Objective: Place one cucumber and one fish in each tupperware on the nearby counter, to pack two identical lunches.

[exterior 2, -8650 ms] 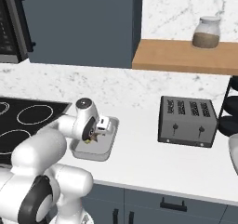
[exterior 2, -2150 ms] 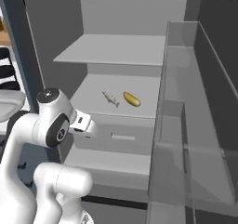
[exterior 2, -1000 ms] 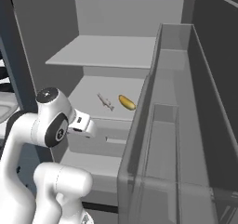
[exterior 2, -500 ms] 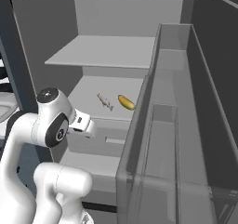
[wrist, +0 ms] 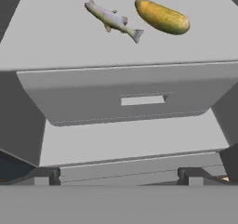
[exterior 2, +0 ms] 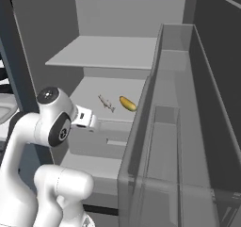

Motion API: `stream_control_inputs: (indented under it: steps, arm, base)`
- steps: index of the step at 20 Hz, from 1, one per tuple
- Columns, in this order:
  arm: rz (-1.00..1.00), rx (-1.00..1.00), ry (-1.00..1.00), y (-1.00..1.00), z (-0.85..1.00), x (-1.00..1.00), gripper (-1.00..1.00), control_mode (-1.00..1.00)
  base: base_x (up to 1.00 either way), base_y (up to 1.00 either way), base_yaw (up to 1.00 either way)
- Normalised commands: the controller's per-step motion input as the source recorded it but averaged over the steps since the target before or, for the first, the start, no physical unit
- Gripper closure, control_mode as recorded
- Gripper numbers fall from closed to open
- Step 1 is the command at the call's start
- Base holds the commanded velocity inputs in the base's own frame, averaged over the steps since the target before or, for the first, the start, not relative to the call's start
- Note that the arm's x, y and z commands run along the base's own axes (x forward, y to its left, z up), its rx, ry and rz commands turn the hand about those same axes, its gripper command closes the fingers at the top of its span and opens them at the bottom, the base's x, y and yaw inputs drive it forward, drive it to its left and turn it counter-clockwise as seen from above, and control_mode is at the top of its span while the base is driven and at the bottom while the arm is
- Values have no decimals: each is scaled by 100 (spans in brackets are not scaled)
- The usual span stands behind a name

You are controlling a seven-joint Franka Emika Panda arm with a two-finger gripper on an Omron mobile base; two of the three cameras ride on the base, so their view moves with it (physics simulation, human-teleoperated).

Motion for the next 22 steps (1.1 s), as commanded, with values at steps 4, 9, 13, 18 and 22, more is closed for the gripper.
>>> stream_control_inputs:
  steps: [4,9,13,18,22]
  arm:
    - [20,-21,-14,0,4,71,-100,-100]
    - [26,-14,-9,-2,15,56,-100,-100]
    - [24,0,6,-6,7,71,-100,-100]
    - [18,6,14,-6,0,85,-100,-100]
    - [2,8,3,0,-3,82,-100,-100]
  base:
    - [0,0,0]
    - [0,0,0]
    - [0,0,0]
    - [0,0,0]
    - [0,0,0]
